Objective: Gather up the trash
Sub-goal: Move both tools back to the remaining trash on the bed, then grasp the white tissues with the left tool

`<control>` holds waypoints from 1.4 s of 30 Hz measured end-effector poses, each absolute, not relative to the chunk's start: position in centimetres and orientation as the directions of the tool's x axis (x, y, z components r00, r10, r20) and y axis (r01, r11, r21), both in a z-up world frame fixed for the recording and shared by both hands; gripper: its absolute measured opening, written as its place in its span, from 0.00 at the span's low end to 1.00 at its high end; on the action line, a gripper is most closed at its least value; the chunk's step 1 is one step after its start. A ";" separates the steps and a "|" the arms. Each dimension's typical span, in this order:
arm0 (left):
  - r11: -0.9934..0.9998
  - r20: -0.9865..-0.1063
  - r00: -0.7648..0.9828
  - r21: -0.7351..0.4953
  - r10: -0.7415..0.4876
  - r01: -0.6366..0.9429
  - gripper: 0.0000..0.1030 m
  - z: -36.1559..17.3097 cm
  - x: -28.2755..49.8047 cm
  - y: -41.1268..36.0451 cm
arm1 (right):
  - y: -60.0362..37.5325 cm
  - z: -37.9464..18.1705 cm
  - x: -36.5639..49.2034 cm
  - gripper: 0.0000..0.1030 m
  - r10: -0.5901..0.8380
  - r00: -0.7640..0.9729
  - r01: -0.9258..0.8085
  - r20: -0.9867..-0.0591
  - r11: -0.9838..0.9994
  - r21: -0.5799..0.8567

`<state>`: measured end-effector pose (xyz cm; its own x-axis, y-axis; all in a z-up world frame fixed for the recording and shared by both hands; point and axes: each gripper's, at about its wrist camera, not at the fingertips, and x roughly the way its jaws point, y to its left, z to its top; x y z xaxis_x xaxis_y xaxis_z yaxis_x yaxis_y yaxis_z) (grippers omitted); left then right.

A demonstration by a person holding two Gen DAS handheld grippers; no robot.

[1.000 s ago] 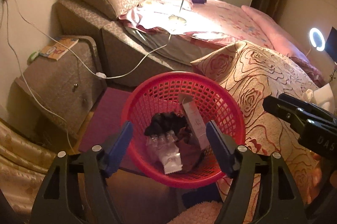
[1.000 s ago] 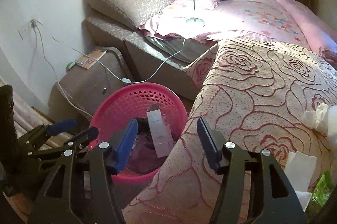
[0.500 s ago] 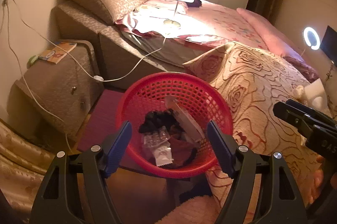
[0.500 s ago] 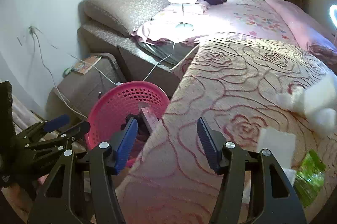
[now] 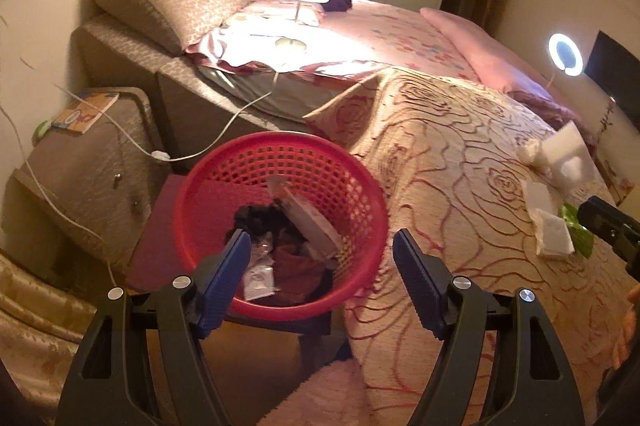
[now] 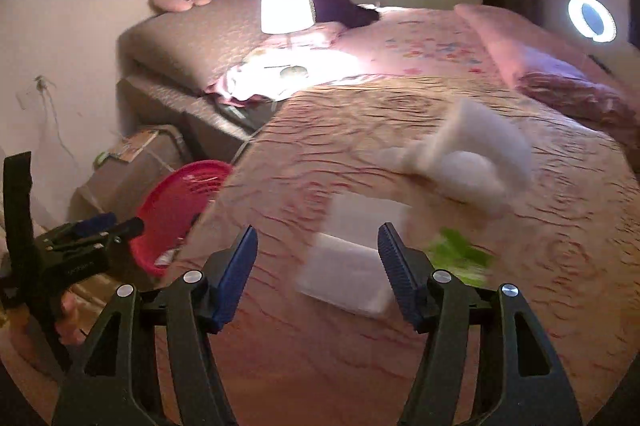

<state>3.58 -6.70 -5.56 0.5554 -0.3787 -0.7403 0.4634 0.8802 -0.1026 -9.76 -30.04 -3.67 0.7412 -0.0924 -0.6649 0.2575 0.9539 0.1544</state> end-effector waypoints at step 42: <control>0.601 -0.803 0.345 -0.020 -0.485 0.799 0.74 -7.1 -4.7 -26.0 | -40.1 -6.5 -20.2 0.59 -0.268 0.699 0.513 -0.663 0.834 0.204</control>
<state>-4.70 -25.98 -7.13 0.3448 -0.4853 -0.8035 0.7992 0.6007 -0.0199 -20.18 -40.06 -6.54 0.6989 -0.2682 -0.6630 0.5131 0.8339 0.2036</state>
